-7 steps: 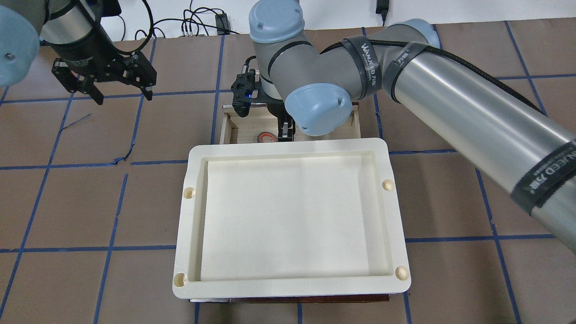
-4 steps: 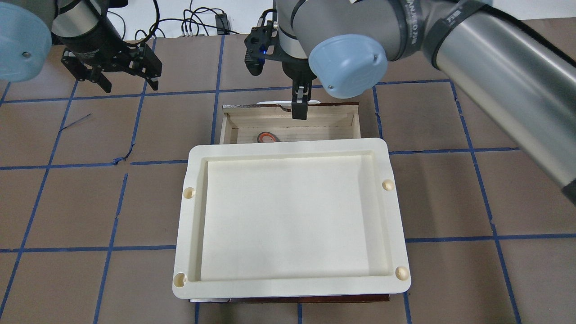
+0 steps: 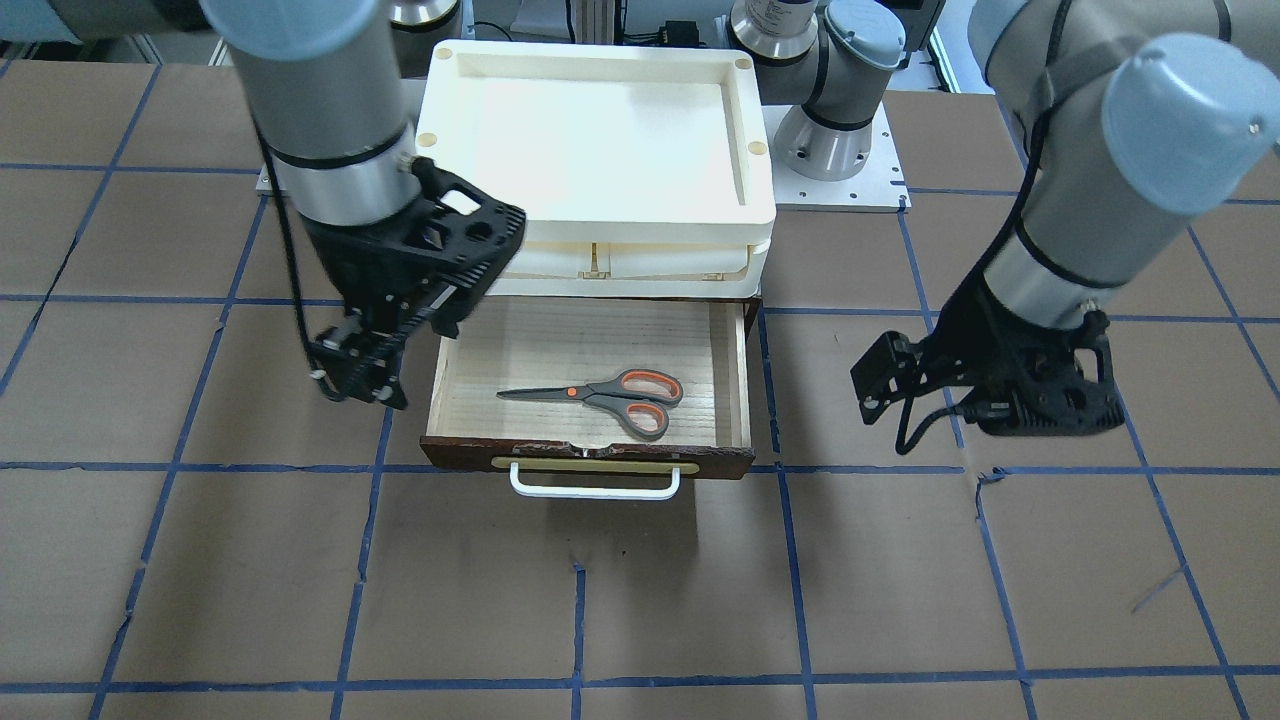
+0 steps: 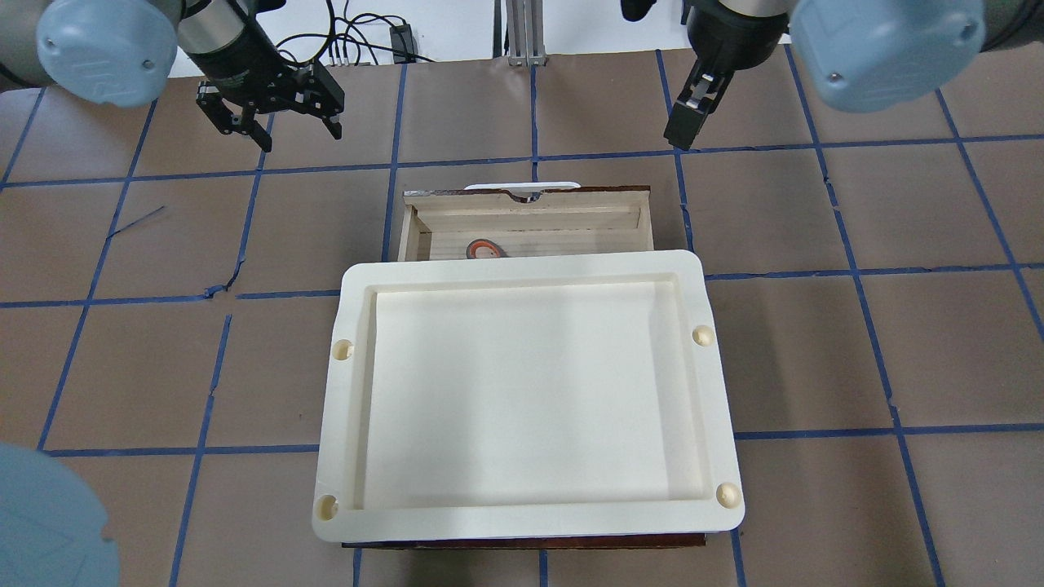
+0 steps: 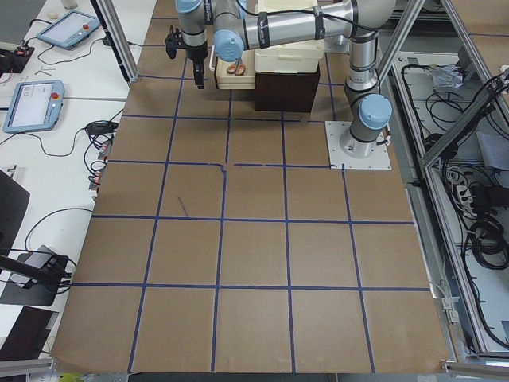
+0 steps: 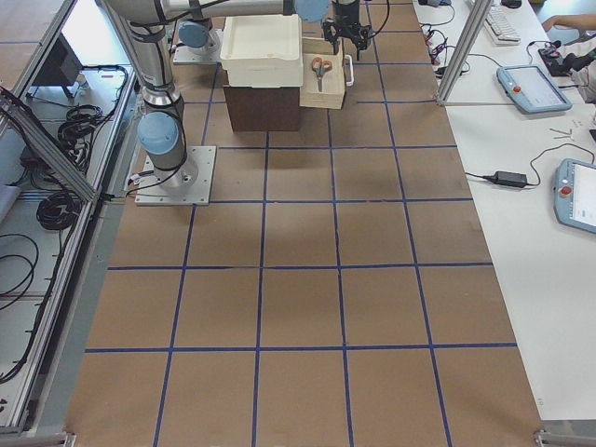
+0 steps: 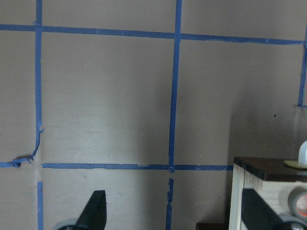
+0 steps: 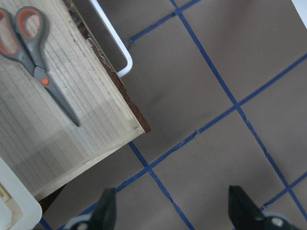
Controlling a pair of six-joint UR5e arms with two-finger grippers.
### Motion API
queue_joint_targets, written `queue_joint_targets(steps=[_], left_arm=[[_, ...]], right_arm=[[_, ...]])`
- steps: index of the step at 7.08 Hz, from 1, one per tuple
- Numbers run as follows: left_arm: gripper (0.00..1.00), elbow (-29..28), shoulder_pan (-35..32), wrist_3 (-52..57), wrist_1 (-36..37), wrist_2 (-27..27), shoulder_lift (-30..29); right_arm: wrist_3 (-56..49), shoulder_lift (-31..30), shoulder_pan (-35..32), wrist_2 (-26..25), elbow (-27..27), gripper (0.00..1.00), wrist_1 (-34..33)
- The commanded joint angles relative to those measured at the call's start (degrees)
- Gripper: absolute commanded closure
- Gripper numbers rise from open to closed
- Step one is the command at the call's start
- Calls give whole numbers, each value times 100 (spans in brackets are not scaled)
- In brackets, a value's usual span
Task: Put scissors in drawer and close it
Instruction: 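Raise the right gripper out of the drawer while the left arm moves toward the drawer, then position the left gripper above the drawer front edge nearest the robot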
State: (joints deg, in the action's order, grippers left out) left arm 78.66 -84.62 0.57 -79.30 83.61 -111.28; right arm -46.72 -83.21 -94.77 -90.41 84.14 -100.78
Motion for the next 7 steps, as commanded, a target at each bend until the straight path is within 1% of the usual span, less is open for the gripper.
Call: queue_joint_targets(steps=[1, 2, 3, 4, 5, 7], left_arm=[[0, -105, -10, -423, 353, -90, -551], [0, 17, -150, -522, 353, -90, -466], [0, 235, -316, -784, 353, -99, -282], [0, 351, -562, -1100, 519, -125, -263], [0, 456, -677, -1285, 694, -578, -306], [0, 598, -678, -1261, 705, -688, -403]], right_arm=[[1910, -187, 266, -369, 234, 8, 171], [2930, -309, 266, -433, 182, 7, 677], [3428, -441, 284, -347, 182, 3, 952], [3824, -459, 345, 54, 164, 3, 1155], [3846, -459, 397, 84, 95, 2, 1166], [3854, -468, 398, 102, 7, 3, 1157]])
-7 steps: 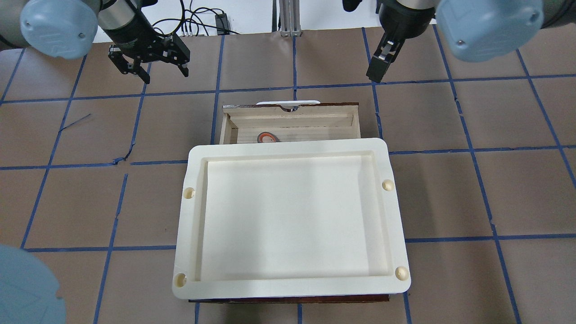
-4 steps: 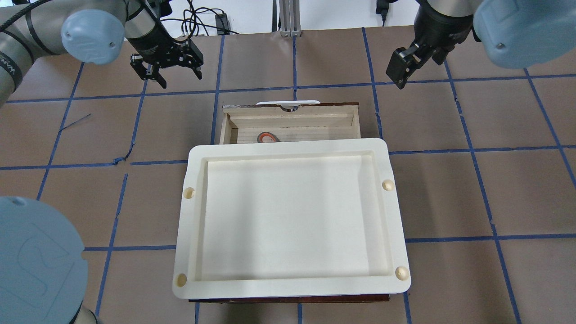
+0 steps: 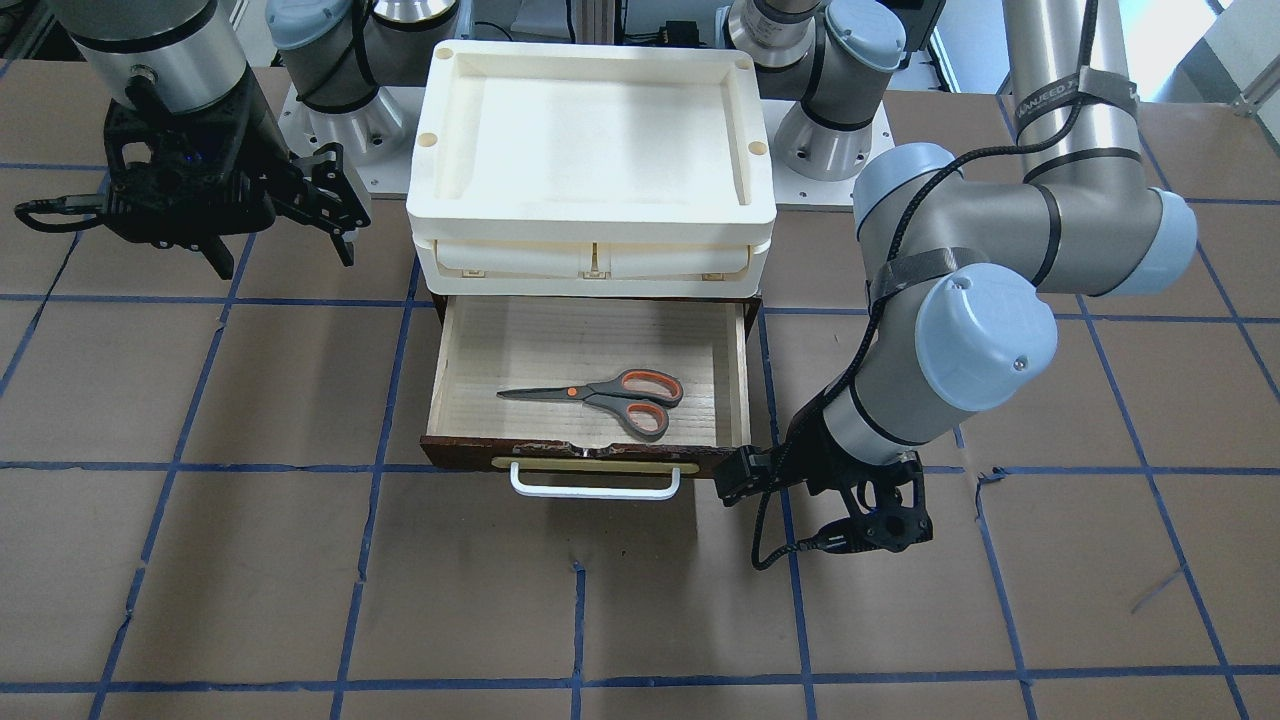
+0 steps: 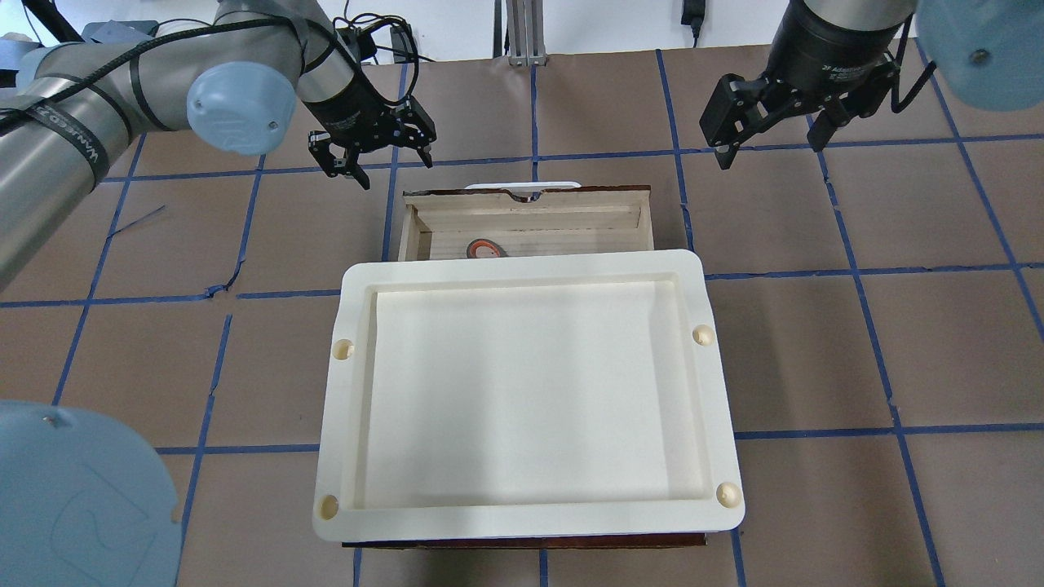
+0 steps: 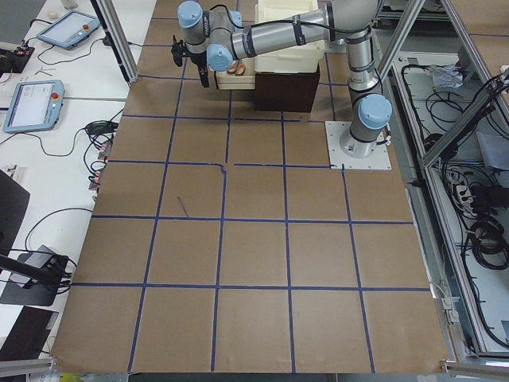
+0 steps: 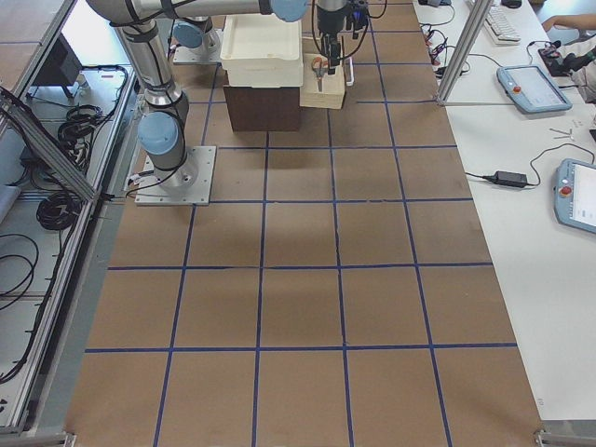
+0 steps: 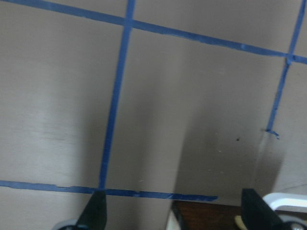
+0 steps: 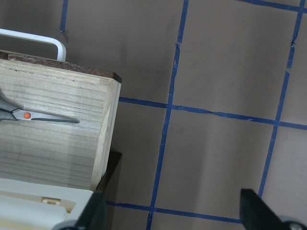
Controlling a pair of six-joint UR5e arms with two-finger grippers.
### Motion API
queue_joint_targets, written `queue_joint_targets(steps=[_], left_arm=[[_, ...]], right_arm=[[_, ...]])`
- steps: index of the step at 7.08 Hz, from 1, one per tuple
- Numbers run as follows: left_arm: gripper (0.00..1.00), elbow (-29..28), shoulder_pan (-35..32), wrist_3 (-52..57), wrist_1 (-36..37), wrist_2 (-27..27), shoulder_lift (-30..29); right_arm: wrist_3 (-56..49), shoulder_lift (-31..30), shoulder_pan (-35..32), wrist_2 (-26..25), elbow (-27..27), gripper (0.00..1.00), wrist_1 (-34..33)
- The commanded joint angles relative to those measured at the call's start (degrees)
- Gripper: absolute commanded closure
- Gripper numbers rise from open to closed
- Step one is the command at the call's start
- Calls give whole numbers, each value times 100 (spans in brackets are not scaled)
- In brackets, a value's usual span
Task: Put scissors in drawer and close it
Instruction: 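Position the left gripper above the drawer front edge nearest the robot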
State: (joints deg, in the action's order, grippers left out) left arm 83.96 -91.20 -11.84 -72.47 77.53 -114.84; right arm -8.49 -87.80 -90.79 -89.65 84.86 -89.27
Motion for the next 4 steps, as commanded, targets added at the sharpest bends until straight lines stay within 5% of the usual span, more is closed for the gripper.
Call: queue_joint_targets(steps=[1, 4], left_arm=[[0, 94, -20, -29, 22, -89, -48], [0, -45, -20, 128, 118, -36, 13]], right_arm=[[40, 0, -35, 35, -66, 3, 6], [492, -9, -18, 27, -23, 3, 40]])
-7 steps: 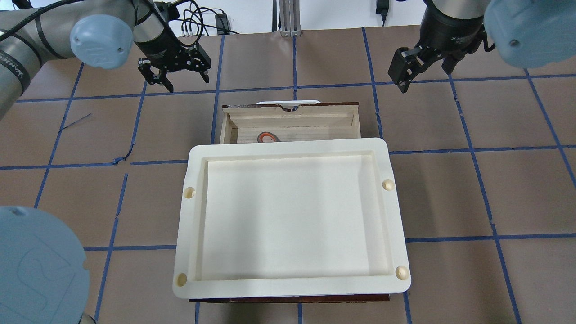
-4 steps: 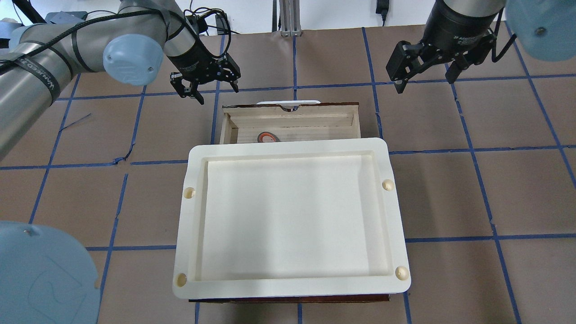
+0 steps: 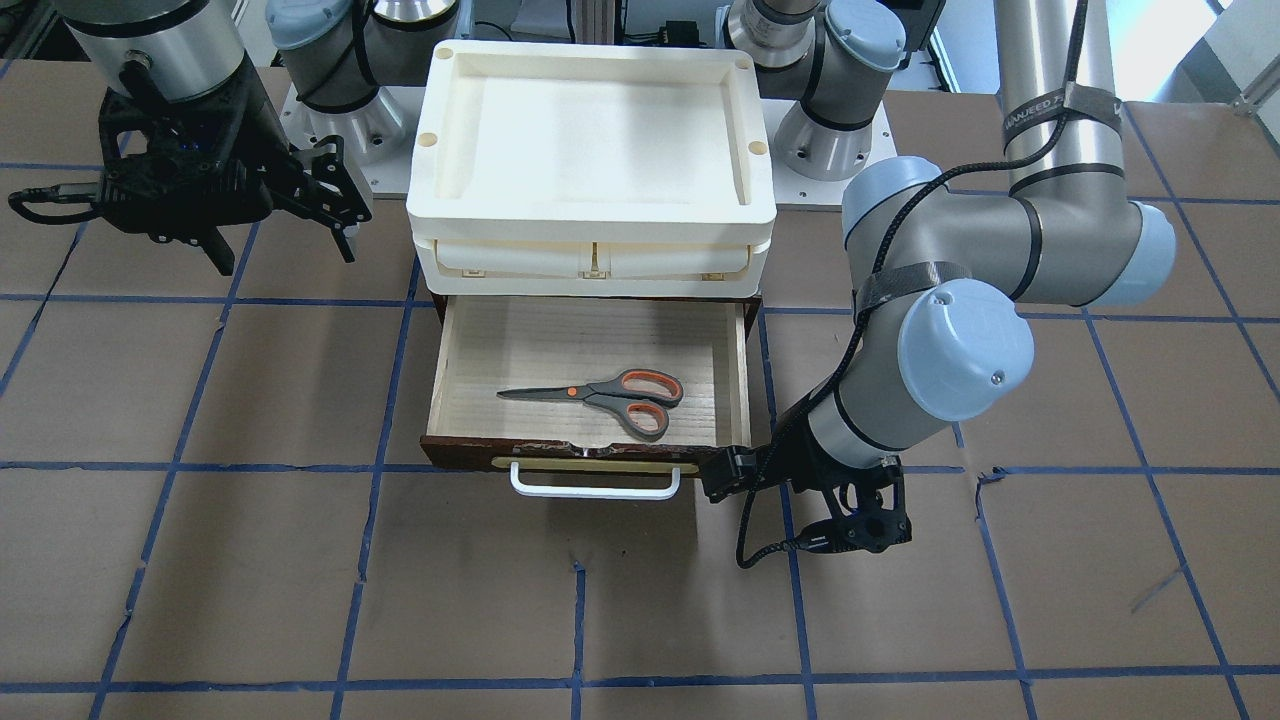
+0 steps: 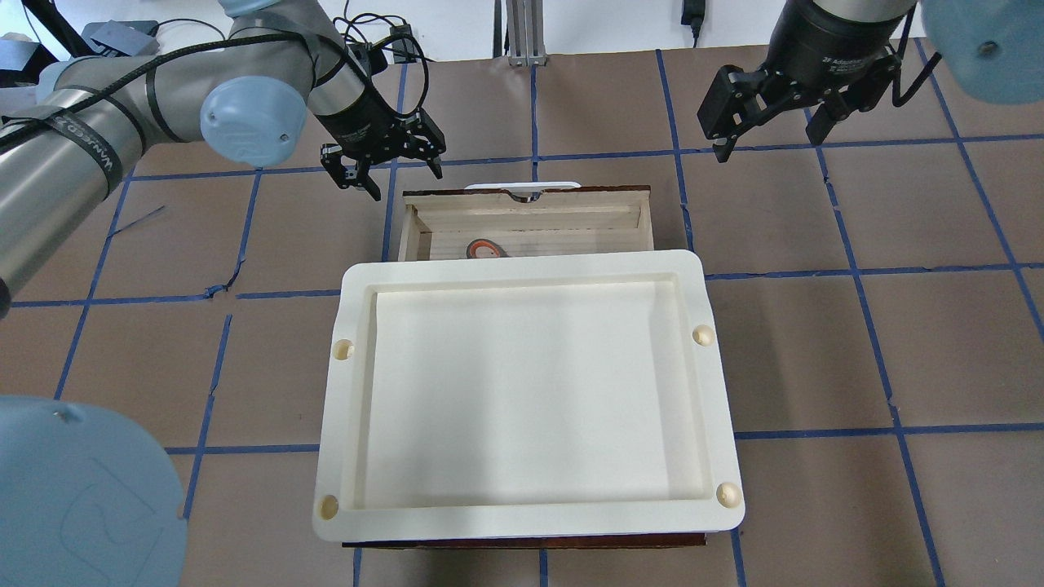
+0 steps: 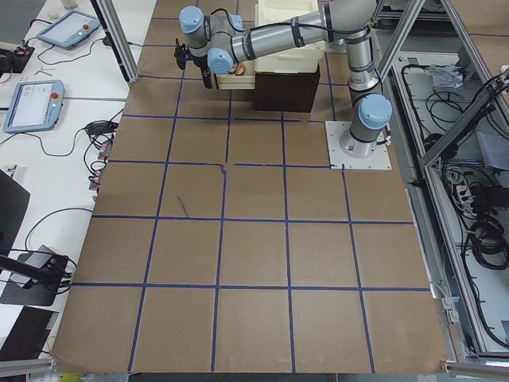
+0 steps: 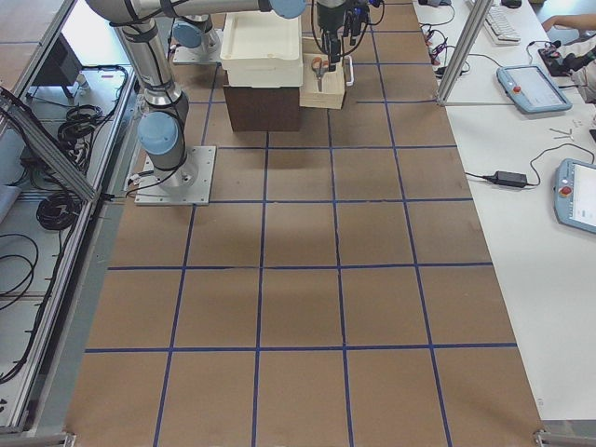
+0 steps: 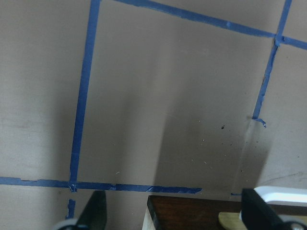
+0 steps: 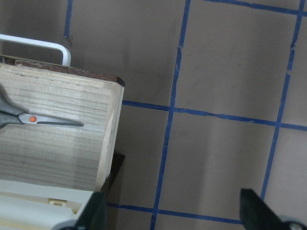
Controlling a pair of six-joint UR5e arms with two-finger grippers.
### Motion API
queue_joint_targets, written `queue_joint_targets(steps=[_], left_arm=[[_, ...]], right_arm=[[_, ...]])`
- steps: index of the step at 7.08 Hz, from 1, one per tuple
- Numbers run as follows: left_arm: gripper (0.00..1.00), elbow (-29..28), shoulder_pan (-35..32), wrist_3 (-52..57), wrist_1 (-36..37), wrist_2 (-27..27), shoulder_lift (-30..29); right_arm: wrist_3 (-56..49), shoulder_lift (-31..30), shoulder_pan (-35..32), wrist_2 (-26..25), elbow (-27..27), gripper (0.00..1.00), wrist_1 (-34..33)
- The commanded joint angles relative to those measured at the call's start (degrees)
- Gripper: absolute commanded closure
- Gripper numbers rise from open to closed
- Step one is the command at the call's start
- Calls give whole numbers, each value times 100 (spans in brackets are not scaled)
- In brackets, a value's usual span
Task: Put scissors in drawer and close it
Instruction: 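Position the left gripper above the drawer front edge nearest the robot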
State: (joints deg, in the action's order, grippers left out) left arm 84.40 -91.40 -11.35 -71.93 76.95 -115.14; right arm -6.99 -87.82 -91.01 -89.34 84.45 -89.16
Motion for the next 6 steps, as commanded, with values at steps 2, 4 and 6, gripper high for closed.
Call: queue_joint_targets(steps=[2, 4, 6], left_arm=[[0, 76, 0, 28, 127, 22, 0], [0, 103, 0, 80, 118, 22, 18], [0, 103, 0, 63, 48, 100, 26]], right_arm=[[663, -7, -4, 4, -24, 2, 170], [664, -24, -22, 171, -25, 1, 171], [656, -24, -13, 171, -16, 1, 171]])
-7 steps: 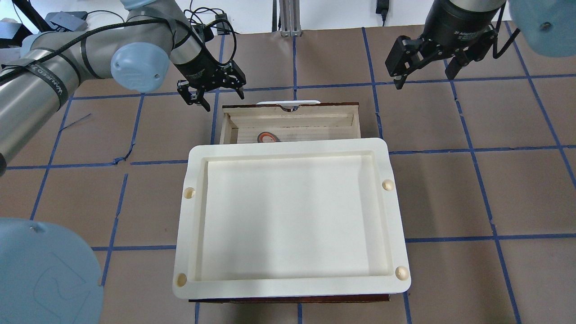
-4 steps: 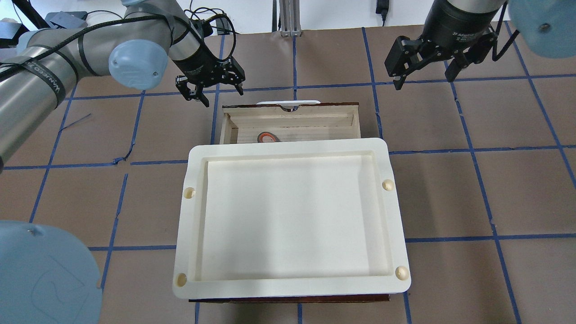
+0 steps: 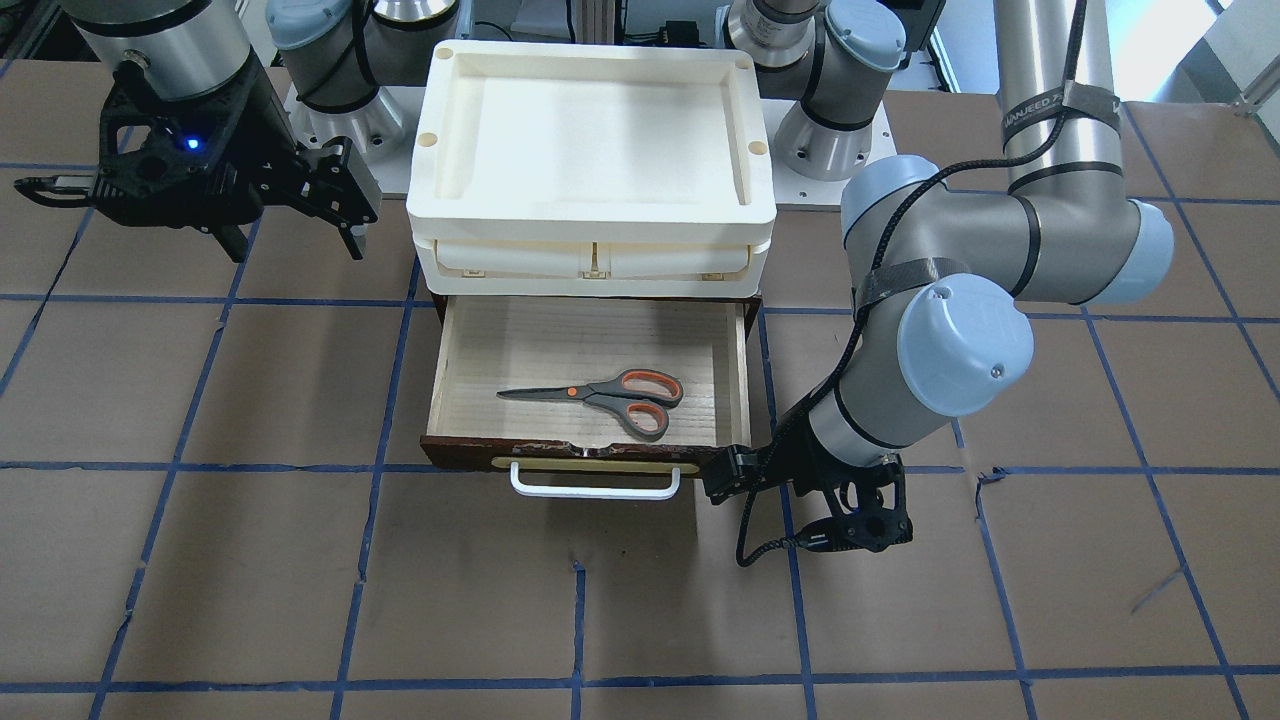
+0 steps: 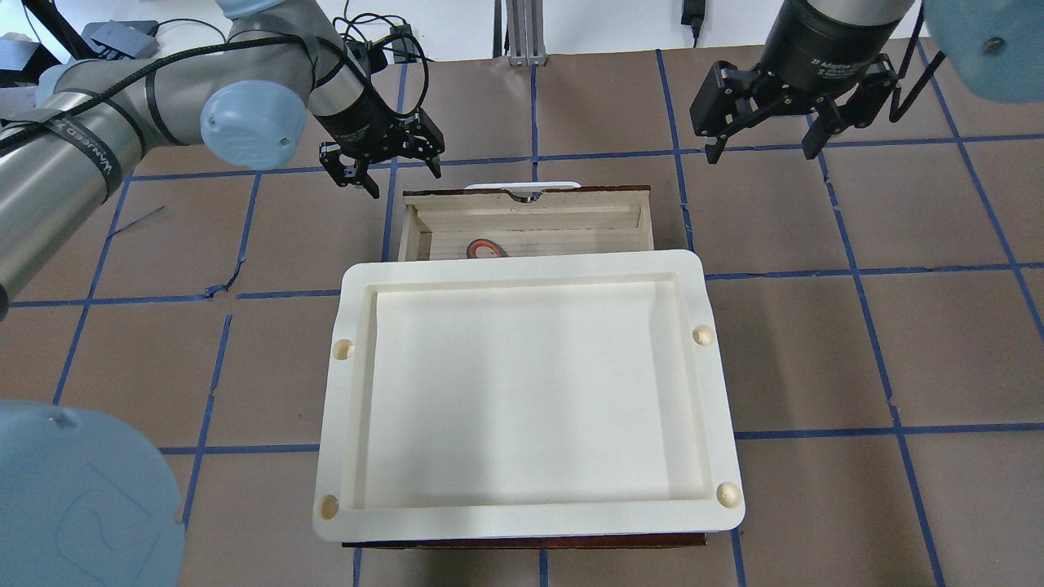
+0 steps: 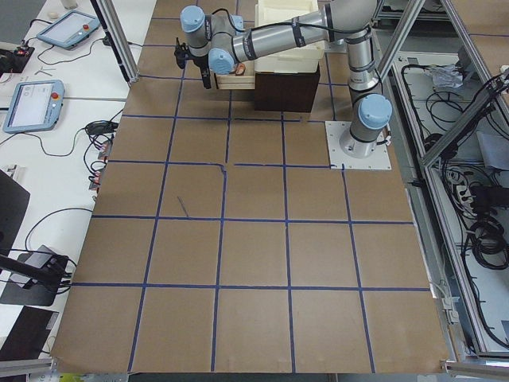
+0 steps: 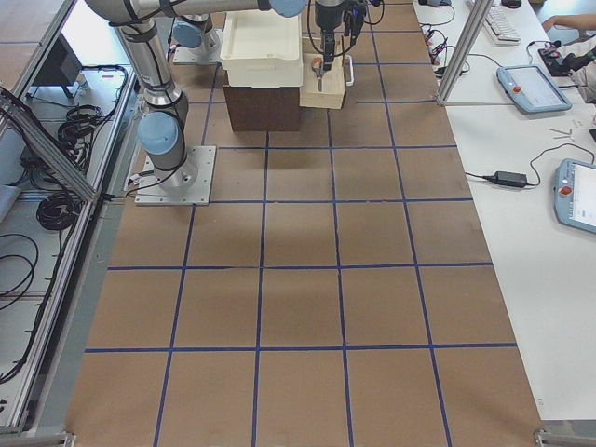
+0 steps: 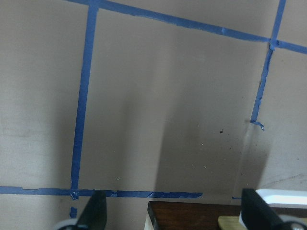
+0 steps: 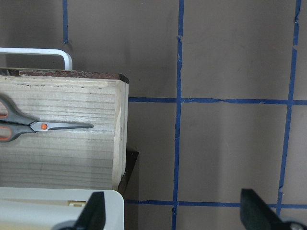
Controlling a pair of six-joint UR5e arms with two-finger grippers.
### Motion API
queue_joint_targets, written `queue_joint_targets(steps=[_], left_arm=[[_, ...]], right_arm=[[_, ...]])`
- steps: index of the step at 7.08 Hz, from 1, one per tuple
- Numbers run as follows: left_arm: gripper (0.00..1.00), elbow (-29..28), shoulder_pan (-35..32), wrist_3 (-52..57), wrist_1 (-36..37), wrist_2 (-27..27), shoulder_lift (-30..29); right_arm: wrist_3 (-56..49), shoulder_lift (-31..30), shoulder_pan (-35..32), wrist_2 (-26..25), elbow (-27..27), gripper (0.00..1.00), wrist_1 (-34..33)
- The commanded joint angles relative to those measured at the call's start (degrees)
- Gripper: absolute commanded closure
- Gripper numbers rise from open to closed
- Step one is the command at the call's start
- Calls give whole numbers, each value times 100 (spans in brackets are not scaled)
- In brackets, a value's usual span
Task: Put scissors in drawer and close it
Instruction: 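Position the left gripper above the drawer front edge nearest the robot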
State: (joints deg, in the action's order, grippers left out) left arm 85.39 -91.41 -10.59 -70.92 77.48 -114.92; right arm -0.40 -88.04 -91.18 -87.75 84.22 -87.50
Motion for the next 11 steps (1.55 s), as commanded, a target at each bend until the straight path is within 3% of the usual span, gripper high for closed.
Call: queue_joint_targets(steps=[1, 11], left_arm=[[0, 4, 0, -13, -149, 109, 5], [0, 249, 0, -66, -809, 83, 312]], right_arm=[[-4, -2, 12, 3, 6, 0, -4], [-118, -125, 30, -6, 103, 0, 31]])
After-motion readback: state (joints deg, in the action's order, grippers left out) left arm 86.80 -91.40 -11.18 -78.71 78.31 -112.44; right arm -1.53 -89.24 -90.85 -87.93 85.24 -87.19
